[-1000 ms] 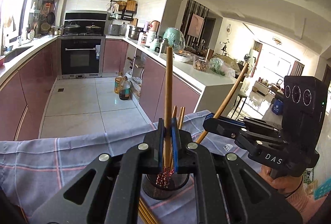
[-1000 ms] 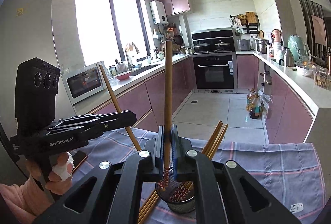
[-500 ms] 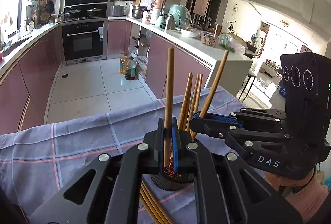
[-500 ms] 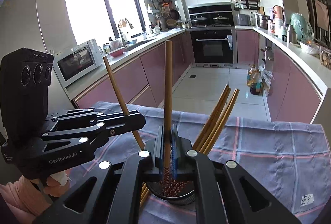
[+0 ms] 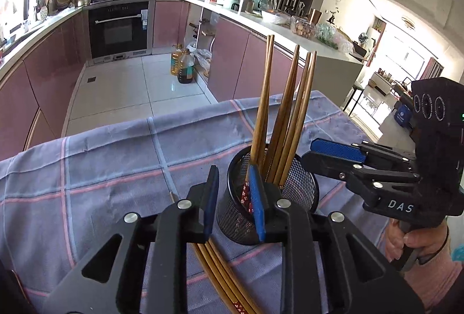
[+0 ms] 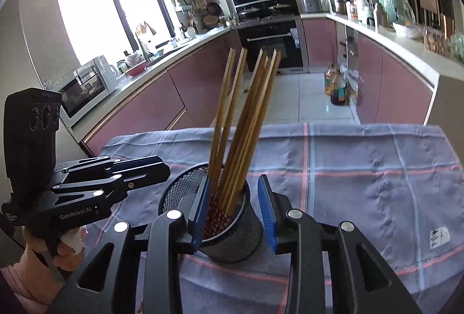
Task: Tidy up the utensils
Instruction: 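Withdraw both open grippers from the mesh cup rim, then move both open grippers down to the remaining chopsticks on the cloth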
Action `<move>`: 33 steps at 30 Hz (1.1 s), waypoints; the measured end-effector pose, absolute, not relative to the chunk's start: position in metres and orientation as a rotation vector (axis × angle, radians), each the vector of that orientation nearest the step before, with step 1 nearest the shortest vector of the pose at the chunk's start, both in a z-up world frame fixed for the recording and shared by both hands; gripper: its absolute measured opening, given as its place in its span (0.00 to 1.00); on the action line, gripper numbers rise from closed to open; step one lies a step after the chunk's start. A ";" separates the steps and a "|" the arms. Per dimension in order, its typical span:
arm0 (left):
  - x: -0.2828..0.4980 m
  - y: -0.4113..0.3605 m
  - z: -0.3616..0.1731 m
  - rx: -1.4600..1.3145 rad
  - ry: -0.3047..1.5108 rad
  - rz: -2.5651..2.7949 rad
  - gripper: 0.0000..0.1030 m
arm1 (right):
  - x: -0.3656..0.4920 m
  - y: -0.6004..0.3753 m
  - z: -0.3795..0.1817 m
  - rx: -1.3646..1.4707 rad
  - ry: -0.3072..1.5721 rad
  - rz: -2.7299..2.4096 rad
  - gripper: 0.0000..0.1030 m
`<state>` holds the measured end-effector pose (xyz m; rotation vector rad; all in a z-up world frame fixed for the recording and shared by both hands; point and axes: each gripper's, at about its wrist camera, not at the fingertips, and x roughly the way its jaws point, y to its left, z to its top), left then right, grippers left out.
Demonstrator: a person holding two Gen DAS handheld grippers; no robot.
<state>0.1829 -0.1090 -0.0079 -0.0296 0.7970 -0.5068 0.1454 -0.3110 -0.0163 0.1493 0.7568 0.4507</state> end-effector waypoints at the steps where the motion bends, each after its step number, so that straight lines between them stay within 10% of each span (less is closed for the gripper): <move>1: 0.184 -0.109 -0.012 -0.033 0.809 -0.510 0.21 | 0.149 -0.309 -0.022 0.165 0.774 0.472 0.30; 17: 0.183 -0.104 -0.040 -0.077 0.845 -0.497 0.26 | 0.162 -0.294 -0.028 0.154 0.751 0.491 0.16; 20: 0.177 -0.095 -0.039 -0.079 0.816 -0.483 0.32 | 0.154 -0.300 -0.024 0.162 0.725 0.469 0.33; 33: 0.121 -0.070 -0.071 -0.027 0.850 -0.452 0.36 | 0.084 -0.296 -0.031 0.143 0.738 0.586 0.39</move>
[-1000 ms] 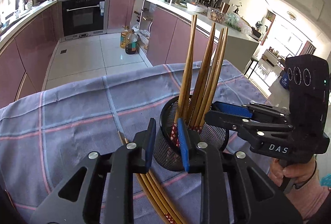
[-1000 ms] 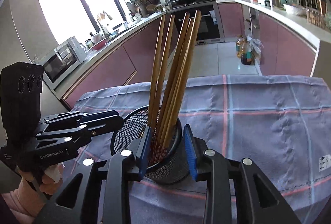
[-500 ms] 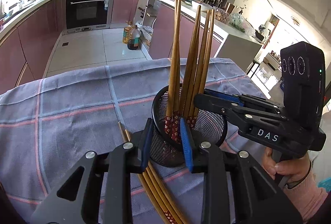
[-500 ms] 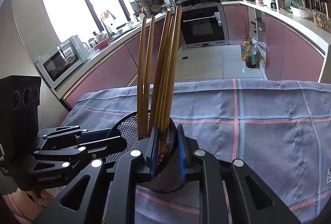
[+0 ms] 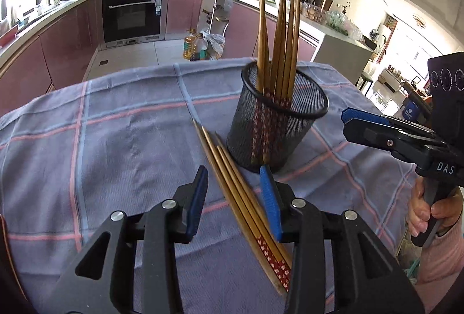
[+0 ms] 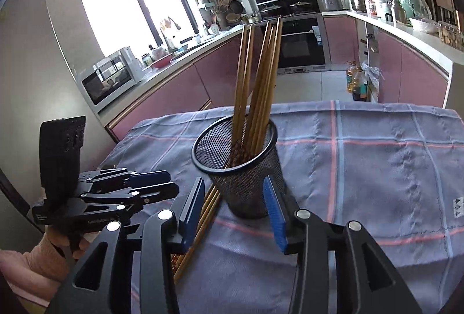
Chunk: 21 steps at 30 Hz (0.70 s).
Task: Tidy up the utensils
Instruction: 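Move both open grippers down to the remaining chopsticks on the cloth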
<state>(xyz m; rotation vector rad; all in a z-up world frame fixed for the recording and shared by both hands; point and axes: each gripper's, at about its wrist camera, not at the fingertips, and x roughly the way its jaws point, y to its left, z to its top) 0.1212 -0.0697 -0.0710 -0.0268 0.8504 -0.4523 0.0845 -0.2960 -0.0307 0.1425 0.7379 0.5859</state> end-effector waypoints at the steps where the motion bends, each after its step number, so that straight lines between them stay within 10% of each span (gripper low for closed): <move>1: 0.118 -0.071 -0.078 -0.021 0.868 -0.453 0.36 | 0.083 -0.292 -0.035 0.139 0.753 0.594 0.39; 21: 0.109 -0.070 -0.116 -0.007 0.951 -0.382 0.24 | 0.077 -0.248 -0.081 0.096 0.890 0.609 0.39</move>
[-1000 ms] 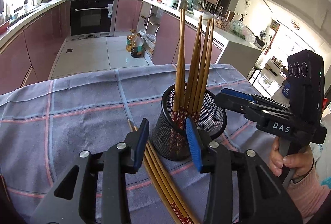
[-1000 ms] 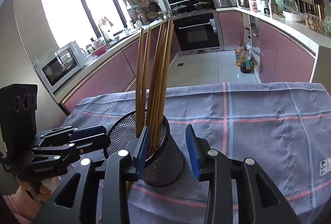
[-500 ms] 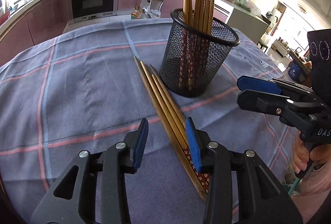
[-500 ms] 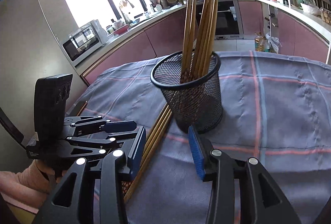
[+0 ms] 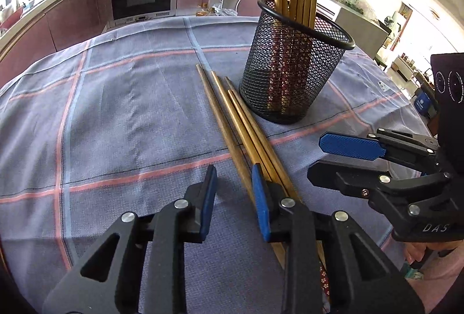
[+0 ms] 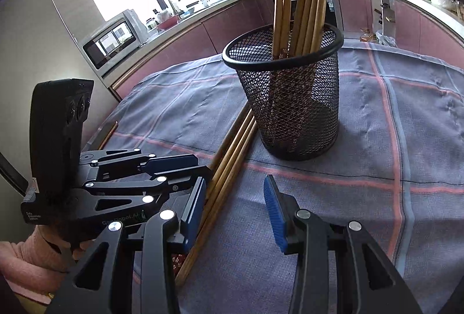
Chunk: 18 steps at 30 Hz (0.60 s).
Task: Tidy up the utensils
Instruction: 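Move both open grippers down to the remaining chopsticks on the cloth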
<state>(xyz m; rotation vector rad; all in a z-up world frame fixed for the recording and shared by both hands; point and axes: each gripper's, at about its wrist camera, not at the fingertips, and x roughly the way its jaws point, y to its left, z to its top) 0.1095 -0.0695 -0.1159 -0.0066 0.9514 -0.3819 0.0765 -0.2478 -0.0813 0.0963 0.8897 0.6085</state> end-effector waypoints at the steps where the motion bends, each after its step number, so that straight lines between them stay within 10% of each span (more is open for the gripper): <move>1: 0.109 -0.068 -0.116 -0.010 0.953 -0.379 0.24 | 0.077 -0.246 -0.082 0.092 0.893 0.605 0.38; 18: 0.094 -0.061 -0.117 -0.035 0.963 -0.379 0.19 | 0.077 -0.225 -0.094 -0.053 0.927 0.545 0.25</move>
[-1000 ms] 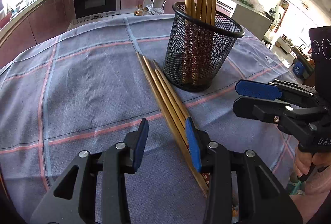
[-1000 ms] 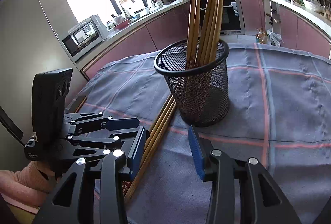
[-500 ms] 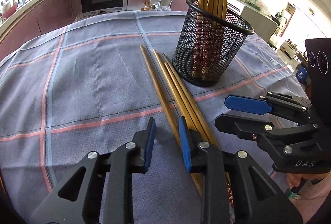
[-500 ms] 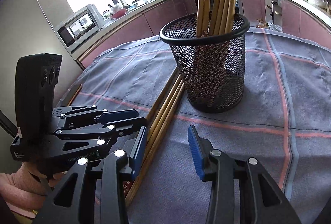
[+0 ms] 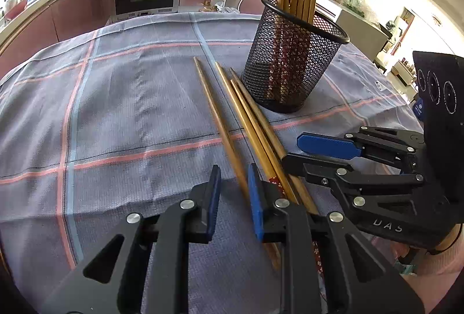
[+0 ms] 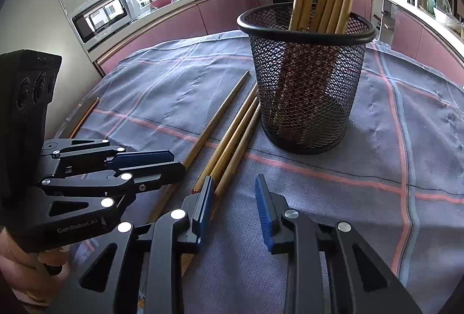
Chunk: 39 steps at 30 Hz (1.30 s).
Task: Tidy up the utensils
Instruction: 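Move both open grippers down to the remaining chopsticks on the cloth, then close the left gripper on a chopstick while the right gripper grasps another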
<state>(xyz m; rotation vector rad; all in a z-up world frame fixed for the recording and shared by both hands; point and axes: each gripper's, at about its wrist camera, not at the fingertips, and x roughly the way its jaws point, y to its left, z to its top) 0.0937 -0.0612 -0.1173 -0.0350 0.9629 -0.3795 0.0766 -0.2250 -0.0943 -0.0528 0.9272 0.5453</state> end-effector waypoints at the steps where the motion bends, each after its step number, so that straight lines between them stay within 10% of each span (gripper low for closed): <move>1: 0.094 -0.062 -0.117 -0.032 0.964 -0.380 0.19 | 0.076 -0.225 -0.094 -0.055 0.930 0.544 0.25; 39: 0.083 -0.059 -0.116 -0.056 0.964 -0.385 0.08 | 0.077 -0.231 -0.093 0.044 0.950 0.618 0.06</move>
